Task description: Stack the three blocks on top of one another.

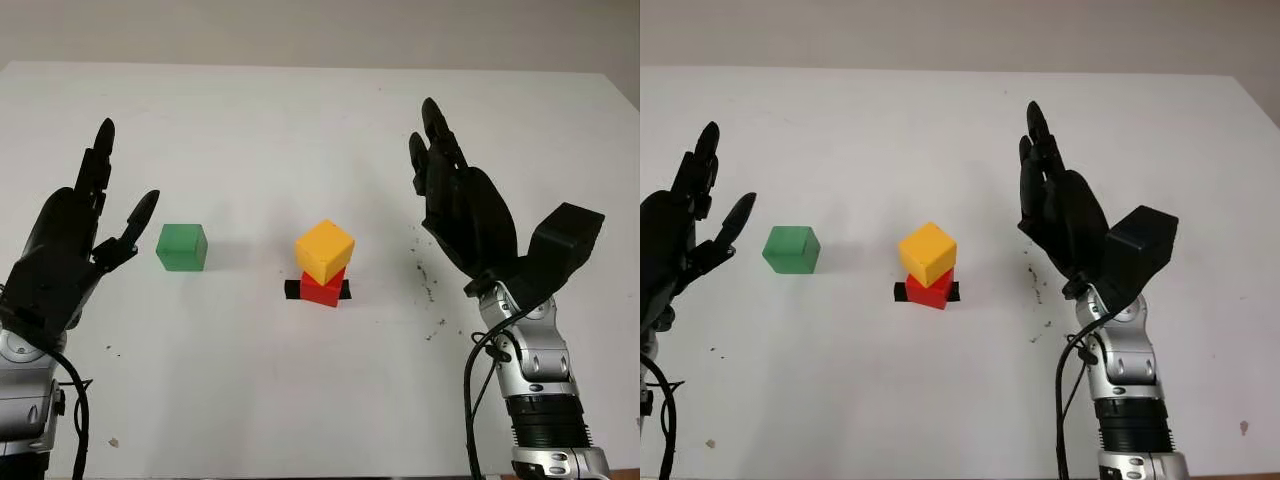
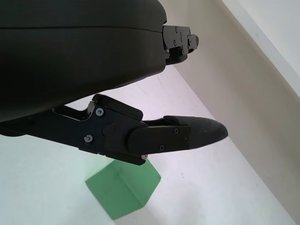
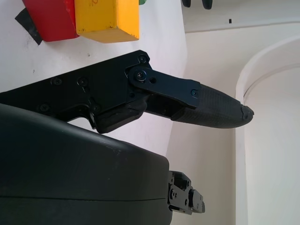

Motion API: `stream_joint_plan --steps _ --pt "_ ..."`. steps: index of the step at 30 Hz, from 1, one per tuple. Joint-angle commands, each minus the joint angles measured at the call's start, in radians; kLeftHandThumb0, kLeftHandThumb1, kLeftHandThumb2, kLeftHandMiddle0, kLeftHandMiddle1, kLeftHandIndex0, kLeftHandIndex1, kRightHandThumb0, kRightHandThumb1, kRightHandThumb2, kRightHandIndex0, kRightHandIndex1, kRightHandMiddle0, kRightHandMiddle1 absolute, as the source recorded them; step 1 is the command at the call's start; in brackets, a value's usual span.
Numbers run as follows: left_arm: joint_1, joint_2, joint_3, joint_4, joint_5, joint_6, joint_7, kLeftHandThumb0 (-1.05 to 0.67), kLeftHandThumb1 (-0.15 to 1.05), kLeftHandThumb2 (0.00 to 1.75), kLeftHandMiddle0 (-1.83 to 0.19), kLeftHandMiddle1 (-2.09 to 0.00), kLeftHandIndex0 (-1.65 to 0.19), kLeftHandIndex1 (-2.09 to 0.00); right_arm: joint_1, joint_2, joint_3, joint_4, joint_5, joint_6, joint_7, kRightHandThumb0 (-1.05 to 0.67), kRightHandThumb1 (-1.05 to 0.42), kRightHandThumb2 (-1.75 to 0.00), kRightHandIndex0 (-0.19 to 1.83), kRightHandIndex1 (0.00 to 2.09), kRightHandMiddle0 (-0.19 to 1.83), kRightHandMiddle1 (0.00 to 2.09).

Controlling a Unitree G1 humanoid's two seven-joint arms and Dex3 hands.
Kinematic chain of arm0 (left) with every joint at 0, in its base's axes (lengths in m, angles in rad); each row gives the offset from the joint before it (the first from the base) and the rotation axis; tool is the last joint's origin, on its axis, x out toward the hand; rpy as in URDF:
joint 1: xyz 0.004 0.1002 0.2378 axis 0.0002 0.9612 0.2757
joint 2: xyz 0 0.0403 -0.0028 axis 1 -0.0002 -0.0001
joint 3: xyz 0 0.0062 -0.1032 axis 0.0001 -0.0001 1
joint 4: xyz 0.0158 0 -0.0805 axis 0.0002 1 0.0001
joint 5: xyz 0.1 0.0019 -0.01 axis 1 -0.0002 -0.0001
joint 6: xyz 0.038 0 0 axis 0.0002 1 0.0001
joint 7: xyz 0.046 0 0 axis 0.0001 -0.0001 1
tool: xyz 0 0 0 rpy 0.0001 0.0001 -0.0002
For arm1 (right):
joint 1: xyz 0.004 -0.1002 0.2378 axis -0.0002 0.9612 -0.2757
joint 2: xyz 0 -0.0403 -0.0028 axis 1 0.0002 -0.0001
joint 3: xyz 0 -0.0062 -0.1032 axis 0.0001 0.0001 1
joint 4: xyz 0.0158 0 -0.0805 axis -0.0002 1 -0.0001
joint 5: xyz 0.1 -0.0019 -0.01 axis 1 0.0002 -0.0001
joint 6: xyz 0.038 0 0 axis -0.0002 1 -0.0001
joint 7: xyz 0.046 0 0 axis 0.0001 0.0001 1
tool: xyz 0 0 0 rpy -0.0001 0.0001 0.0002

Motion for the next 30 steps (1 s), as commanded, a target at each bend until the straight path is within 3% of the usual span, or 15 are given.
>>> stream_joint_plan --steps 1,4,10,15,30 --pt "-0.034 0.051 -0.016 0.027 0.047 -0.008 0.004 -0.72 1.05 0.22 -0.18 -0.11 -0.08 -0.13 0.013 0.008 -0.017 -0.016 0.012 0.0 -0.01 -0.82 -1.05 -0.76 -0.19 0.0 -0.19 0.0" --pt "-0.059 0.158 -0.059 0.062 0.158 -0.018 -0.027 -0.78 1.04 0.14 -0.19 -0.08 -0.22 -0.16 0.022 0.006 -0.028 -0.022 0.019 0.013 -0.023 -0.82 -1.05 -0.75 -0.19 0.0 -0.19 0.0" --pt "-0.124 0.293 -0.133 0.136 0.26 -0.076 -0.107 -0.78 0.98 0.05 -0.16 -0.05 -0.28 -0.11 0.019 0.0 -0.043 -0.019 0.026 0.021 -0.029 -0.8 -1.05 -0.74 -0.19 0.0 -0.19 0.0" --pt "-0.17 0.33 -0.194 0.15 0.316 -0.086 -0.155 -0.75 0.9 0.04 -0.04 -0.02 -0.29 -0.07 0.004 -0.003 -0.045 -0.009 0.024 0.025 -0.035 -0.8 -1.05 -0.74 -0.19 0.0 -0.19 0.0" --pt "-0.199 0.327 -0.296 0.187 0.364 -0.09 -0.246 -0.91 0.92 0.06 0.12 -0.04 -0.28 -0.05 0.024 0.028 -0.032 -0.014 0.033 0.023 -0.046 -0.8 -1.05 -0.74 -0.19 0.0 -0.19 0.0"
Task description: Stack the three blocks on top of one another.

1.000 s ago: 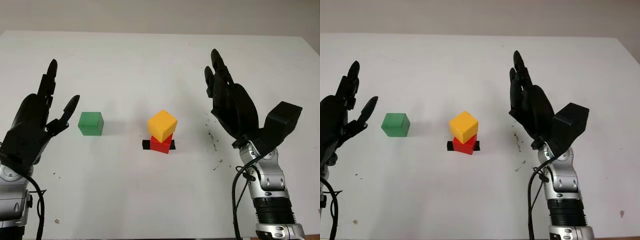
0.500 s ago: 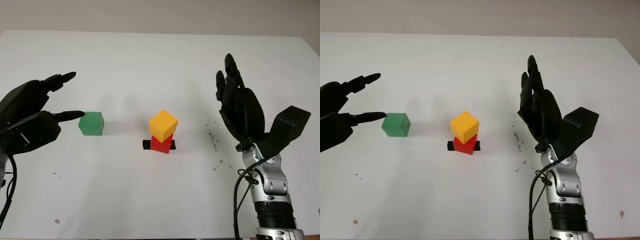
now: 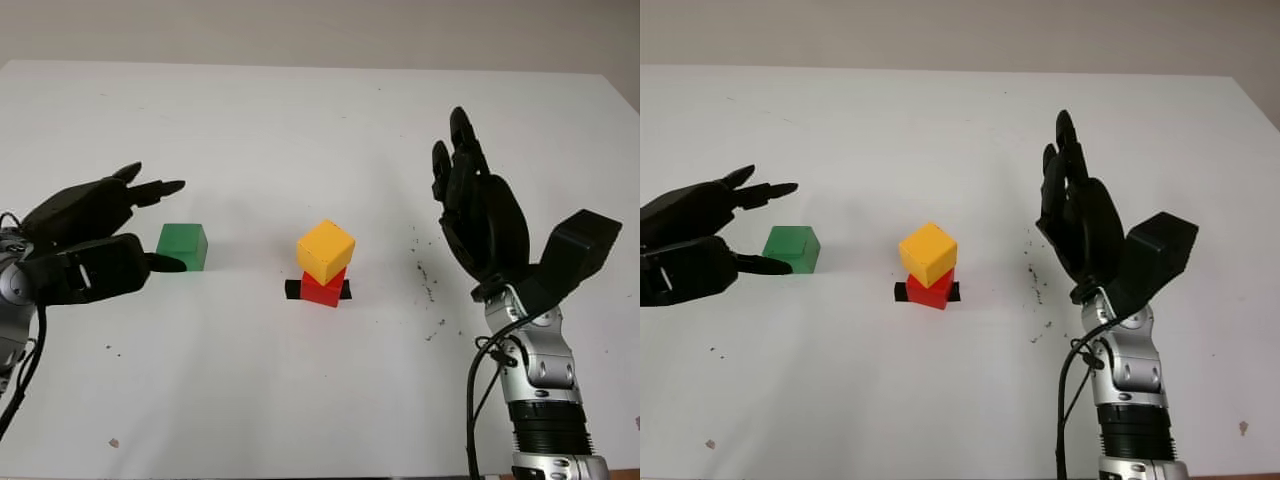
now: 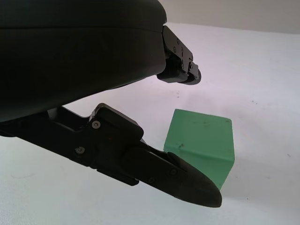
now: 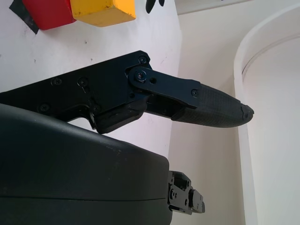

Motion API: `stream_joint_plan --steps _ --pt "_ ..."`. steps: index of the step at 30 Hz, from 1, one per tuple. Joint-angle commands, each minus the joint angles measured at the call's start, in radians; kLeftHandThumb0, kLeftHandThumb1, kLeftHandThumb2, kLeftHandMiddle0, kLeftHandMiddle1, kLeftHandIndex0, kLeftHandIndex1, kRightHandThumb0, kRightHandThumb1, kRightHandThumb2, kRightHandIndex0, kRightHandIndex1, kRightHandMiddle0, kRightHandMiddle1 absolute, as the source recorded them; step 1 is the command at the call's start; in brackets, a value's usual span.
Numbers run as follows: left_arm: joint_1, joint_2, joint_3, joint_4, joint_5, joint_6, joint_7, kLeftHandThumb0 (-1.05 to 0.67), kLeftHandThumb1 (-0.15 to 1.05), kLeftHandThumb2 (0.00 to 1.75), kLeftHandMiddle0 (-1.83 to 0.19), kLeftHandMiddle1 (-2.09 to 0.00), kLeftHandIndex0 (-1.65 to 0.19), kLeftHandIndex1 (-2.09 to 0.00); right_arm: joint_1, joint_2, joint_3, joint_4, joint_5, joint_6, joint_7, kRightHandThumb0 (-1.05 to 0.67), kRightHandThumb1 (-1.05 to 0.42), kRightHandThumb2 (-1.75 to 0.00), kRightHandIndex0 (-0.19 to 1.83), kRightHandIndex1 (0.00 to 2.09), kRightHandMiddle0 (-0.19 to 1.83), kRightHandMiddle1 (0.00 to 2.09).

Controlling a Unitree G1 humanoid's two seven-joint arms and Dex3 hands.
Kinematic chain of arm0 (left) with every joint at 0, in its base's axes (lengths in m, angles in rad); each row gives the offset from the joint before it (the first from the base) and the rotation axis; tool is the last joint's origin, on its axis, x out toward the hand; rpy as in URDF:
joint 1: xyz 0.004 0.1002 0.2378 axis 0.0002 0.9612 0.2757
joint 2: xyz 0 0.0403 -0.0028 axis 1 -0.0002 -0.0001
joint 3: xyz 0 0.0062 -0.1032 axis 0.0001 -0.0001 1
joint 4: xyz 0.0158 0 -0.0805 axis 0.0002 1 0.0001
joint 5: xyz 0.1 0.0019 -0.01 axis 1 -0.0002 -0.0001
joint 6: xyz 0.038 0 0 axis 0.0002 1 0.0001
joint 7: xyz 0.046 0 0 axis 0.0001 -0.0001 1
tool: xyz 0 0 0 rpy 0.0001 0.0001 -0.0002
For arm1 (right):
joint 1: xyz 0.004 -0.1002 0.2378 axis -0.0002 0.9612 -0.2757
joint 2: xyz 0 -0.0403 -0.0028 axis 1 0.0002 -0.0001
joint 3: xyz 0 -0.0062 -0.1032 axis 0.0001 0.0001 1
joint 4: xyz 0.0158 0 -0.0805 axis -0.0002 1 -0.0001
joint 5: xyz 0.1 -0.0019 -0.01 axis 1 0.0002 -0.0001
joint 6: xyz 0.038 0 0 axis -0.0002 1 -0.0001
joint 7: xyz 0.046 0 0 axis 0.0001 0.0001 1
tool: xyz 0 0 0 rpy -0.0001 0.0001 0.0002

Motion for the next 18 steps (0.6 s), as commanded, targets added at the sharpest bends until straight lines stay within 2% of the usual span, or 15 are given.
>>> stream_joint_plan --steps 1,10,16,18 --pt "-0.016 0.007 -0.023 0.007 0.016 -0.01 0.002 -0.91 0.92 0.06 0.12 -0.05 -0.28 -0.05 0.015 0.013 0.005 -0.02 0.002 0.002 -0.002 -0.8 -1.05 -0.75 -0.19 0.0 -0.19 0.0" --pt "-0.016 -0.01 -0.064 0.011 0.09 -0.002 0.048 -0.78 0.88 0.05 0.04 -0.07 -0.39 -0.09 0.036 0.028 0.02 -0.025 0.008 0.001 0.018 -0.8 -1.05 -0.74 -0.19 0.0 -0.19 0.0" --pt "-0.012 -0.035 -0.071 0.04 0.138 -0.022 0.16 -0.63 0.87 0.05 -0.1 -0.09 -0.58 -0.15 0.05 0.034 0.02 -0.031 0.004 -0.001 0.009 -0.81 -1.05 -0.72 -0.19 0.0 -0.19 0.0" --pt "-0.012 -0.034 -0.074 0.057 0.151 -0.054 0.207 -0.58 0.88 0.06 -0.16 -0.1 -0.66 -0.19 0.054 0.034 0.019 -0.035 0.008 0.001 0.01 -0.8 -1.05 -0.71 -0.19 0.0 -0.19 0.0"
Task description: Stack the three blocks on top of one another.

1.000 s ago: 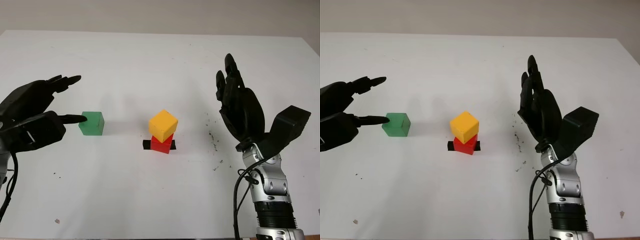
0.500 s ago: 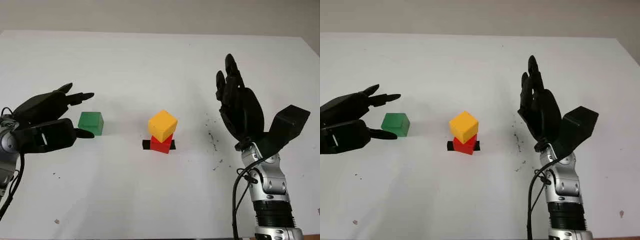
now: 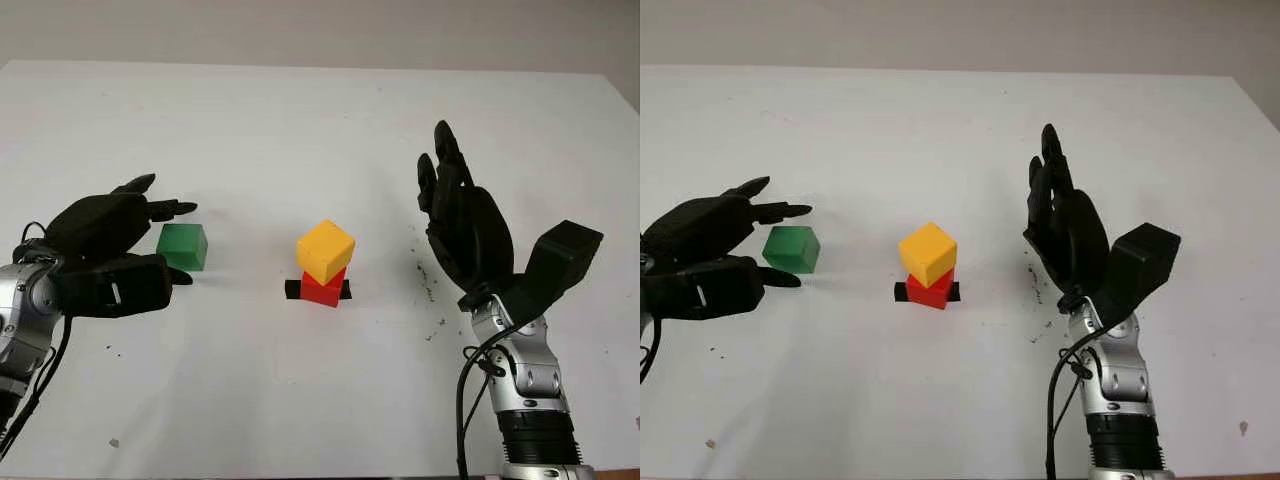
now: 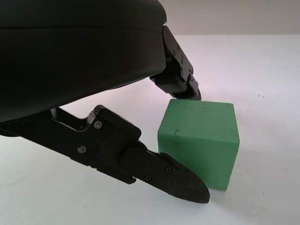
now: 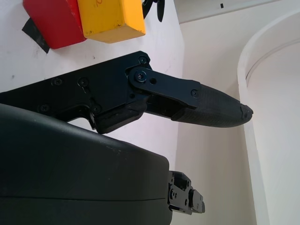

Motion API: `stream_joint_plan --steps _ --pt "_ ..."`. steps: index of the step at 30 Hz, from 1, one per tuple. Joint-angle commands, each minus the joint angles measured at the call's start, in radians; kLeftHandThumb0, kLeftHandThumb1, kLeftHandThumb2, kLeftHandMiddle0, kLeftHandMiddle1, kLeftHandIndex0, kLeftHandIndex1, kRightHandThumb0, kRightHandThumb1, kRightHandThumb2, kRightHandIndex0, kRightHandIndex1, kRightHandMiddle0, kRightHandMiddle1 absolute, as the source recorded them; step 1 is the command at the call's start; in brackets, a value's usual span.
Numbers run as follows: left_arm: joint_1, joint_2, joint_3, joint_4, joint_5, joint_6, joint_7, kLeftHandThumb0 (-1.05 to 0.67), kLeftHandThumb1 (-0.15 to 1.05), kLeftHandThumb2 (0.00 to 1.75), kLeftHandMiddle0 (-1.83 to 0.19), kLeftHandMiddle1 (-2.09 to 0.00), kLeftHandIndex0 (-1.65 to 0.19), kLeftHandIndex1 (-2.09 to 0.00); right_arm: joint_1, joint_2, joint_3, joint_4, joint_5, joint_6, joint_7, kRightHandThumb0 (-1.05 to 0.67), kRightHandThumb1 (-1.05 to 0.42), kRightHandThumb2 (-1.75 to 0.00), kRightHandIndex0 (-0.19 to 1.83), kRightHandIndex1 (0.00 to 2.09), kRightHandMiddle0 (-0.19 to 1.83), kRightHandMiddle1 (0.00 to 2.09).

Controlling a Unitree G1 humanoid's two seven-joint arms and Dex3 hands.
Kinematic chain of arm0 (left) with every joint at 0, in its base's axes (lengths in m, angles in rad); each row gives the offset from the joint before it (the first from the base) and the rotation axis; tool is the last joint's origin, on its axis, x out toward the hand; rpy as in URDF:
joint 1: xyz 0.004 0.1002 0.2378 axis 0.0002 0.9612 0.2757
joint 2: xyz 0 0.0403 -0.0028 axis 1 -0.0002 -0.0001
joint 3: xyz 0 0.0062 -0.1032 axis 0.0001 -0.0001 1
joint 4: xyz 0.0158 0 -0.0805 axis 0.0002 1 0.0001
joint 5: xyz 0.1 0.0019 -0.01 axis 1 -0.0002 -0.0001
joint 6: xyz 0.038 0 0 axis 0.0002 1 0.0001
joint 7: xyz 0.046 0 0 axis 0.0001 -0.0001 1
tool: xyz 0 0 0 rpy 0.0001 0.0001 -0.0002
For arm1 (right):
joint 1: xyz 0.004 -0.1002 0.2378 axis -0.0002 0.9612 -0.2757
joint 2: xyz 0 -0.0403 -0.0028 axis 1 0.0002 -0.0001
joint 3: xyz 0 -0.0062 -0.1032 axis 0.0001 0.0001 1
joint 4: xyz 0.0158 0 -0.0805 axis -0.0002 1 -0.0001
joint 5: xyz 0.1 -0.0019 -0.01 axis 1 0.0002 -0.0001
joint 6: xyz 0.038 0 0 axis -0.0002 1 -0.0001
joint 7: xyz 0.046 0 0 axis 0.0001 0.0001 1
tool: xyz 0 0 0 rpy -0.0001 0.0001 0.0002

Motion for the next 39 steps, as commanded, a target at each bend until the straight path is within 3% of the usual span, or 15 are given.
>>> stream_joint_plan --steps 1,3,4,7,10,17,21,28,39 --pt "-0.011 0.0 -0.007 0.017 0.011 -0.028 0.038 -0.57 0.89 0.06 -0.17 -0.1 -0.69 -0.2 0.011 0.004 -0.005 -0.024 0.008 0.003 0.0 -0.8 -1.05 -0.71 -0.19 0.0 -0.19 0.0" --pt "-0.014 0.002 -0.008 0.03 0.014 -0.05 0.059 -0.53 0.91 0.06 -0.2 -0.07 -0.68 -0.3 0.011 0.003 -0.004 -0.023 0.003 0.0 -0.003 -0.79 -1.05 -0.71 -0.19 0.0 -0.19 0.0" --pt "-0.015 0.003 -0.008 0.037 0.014 -0.062 0.07 -0.5 0.92 0.06 -0.23 -0.06 -0.6 -0.56 0.011 0.003 -0.004 -0.022 0.002 -0.001 -0.003 -0.8 -1.05 -0.71 -0.19 0.0 -0.19 0.0" --pt "-0.008 0.006 -0.001 0.05 0.012 -0.103 0.112 -0.43 0.96 0.06 -0.28 -0.06 -0.52 -0.91 0.01 0.003 -0.001 -0.017 0.003 -0.006 0.004 -0.79 -1.05 -0.71 -0.19 0.0 -0.19 0.0" --pt "0.0 0.014 0.005 0.057 0.013 -0.144 0.151 -0.39 0.99 0.06 -0.32 -0.07 -0.48 -1.05 0.008 0.005 0.0 -0.014 0.007 -0.001 0.01 -0.79 -1.05 -0.71 -0.19 0.0 -0.19 0.0" --pt "0.005 0.022 0.032 0.061 -0.035 -0.211 0.164 -0.38 0.98 0.05 -0.36 -0.06 -0.42 -1.21 0.003 0.012 0.005 -0.007 0.0 -0.008 0.014 -0.77 -1.05 -0.71 -0.19 0.0 -0.19 0.0" --pt "0.004 0.002 0.07 0.069 -0.186 -0.241 0.082 -0.36 0.98 0.05 -0.35 -0.05 -0.39 -1.29 0.0 0.021 0.006 -0.003 -0.002 -0.01 0.008 -0.76 -1.05 -0.7 -0.19 0.0 -0.19 0.0" --pt "0.001 -0.011 0.145 -0.028 -0.443 -0.169 -0.12 -0.38 1.0 0.06 -0.31 -0.04 -0.36 -1.37 0.007 0.032 0.005 -0.006 0.005 -0.011 0.005 -0.76 -1.05 -0.67 -0.19 0.0 -0.19 0.0" --pt "-0.028 -0.052 0.185 -0.138 -0.65 -0.083 -0.266 -0.43 1.03 0.06 -0.25 -0.04 -0.31 -1.48 0.014 0.041 0.004 0.004 -0.003 -0.031 0.006 -0.75 -1.05 -0.67 -0.19 0.0 -0.19 0.0"
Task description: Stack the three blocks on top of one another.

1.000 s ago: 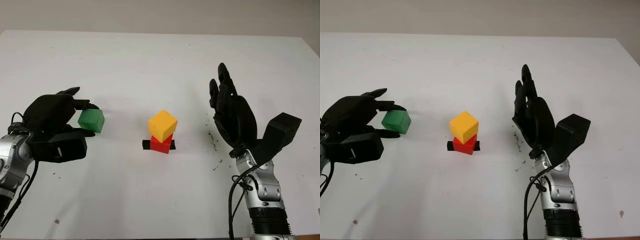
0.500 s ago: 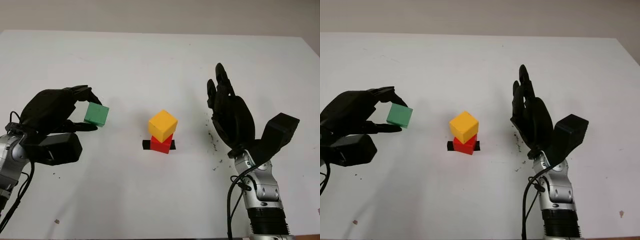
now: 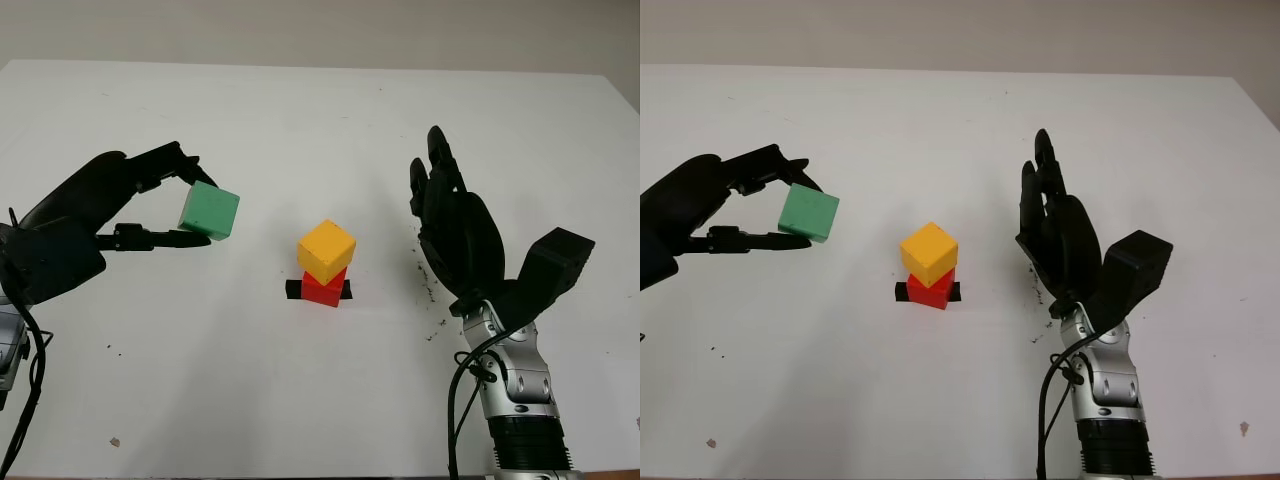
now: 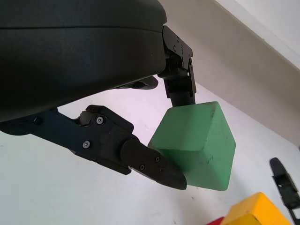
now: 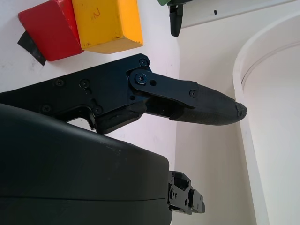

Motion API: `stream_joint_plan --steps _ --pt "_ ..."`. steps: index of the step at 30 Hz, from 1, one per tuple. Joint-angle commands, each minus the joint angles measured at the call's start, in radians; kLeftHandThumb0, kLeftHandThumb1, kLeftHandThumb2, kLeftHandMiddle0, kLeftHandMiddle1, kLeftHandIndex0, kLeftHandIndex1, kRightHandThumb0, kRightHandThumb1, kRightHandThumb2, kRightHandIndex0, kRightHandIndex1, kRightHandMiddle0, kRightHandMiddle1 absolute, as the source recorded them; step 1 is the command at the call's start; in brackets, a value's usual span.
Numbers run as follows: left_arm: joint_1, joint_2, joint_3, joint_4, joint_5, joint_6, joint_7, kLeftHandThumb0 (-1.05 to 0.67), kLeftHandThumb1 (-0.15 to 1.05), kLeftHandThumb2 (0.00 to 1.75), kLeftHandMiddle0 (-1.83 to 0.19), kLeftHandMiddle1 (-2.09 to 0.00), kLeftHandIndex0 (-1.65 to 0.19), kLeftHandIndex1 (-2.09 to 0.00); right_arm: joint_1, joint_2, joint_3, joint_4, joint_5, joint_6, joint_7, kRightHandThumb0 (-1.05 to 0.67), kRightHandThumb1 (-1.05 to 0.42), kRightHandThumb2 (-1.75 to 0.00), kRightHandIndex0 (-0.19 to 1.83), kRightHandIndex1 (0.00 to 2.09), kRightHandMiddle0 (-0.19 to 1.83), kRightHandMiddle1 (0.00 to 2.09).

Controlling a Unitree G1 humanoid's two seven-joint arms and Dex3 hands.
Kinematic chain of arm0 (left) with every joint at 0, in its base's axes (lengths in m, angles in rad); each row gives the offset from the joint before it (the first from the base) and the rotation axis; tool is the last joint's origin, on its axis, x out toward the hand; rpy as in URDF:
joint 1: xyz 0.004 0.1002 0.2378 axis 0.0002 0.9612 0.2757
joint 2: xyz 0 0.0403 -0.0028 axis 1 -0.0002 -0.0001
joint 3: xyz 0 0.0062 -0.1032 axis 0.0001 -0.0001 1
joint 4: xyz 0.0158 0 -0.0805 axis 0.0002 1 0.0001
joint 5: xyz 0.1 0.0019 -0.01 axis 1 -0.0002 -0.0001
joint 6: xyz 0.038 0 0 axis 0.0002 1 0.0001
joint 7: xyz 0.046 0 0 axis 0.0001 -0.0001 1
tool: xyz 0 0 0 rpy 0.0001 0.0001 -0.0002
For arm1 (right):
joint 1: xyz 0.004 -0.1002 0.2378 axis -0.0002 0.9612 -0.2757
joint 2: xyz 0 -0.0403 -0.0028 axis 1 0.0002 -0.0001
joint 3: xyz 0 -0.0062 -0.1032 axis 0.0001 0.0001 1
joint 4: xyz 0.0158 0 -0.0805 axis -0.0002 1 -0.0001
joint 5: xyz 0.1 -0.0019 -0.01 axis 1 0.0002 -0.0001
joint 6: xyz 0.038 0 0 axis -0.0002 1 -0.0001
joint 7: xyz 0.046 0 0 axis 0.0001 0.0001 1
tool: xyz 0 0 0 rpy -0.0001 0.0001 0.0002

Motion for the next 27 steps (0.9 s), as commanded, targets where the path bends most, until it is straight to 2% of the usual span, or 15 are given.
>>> stream_joint_plan --steps 1,4,11,14,21,27 --pt "-0.031 -0.008 0.019 -0.039 -0.021 0.02 -0.014 -0.43 1.03 0.06 -0.25 -0.04 -0.31 -1.49 0.008 0.002 -0.003 0.005 -0.003 -0.019 -0.002 -0.76 -1.05 -0.67 -0.19 0.0 -0.19 0.0" --pt "-0.047 -0.013 0.017 -0.079 -0.043 0.07 -0.035 -0.44 1.04 0.06 -0.25 -0.04 -0.31 -1.49 0.008 0.005 -0.005 0.01 -0.002 -0.026 -0.006 -0.75 -1.05 -0.66 -0.19 0.0 -0.19 0.0" --pt "-0.122 -0.023 -0.008 -0.119 -0.057 0.111 -0.099 -0.48 1.05 0.06 -0.23 -0.04 -0.31 -1.48 0.011 0.003 -0.004 0.002 -0.004 -0.016 -0.016 -0.74 -1.05 -0.64 -0.19 0.0 -0.19 0.0" --pt "-0.201 -0.015 -0.057 -0.116 -0.011 0.108 -0.142 -0.5 1.05 0.08 -0.22 -0.04 -0.26 -1.56 0.009 -0.001 -0.007 0.004 0.0 -0.014 -0.012 -0.74 -1.05 -0.64 -0.19 0.0 -0.19 0.0" --pt "-0.417 -0.028 -0.159 -0.074 0.064 0.121 -0.234 -0.47 1.02 0.05 -0.25 -0.06 -0.3 -1.57 0.002 0.003 -0.005 0.013 -0.008 -0.019 -0.018 -0.75 -1.05 -0.63 -0.19 0.0 -0.19 0.0" --pt "-0.549 -0.017 -0.227 -0.054 0.136 0.133 -0.324 -0.44 1.0 0.05 -0.26 -0.06 -0.33 -1.51 -0.001 0.005 0.001 0.017 -0.02 -0.022 -0.027 -0.75 -1.05 -0.63 -0.19 0.0 -0.19 0.0"
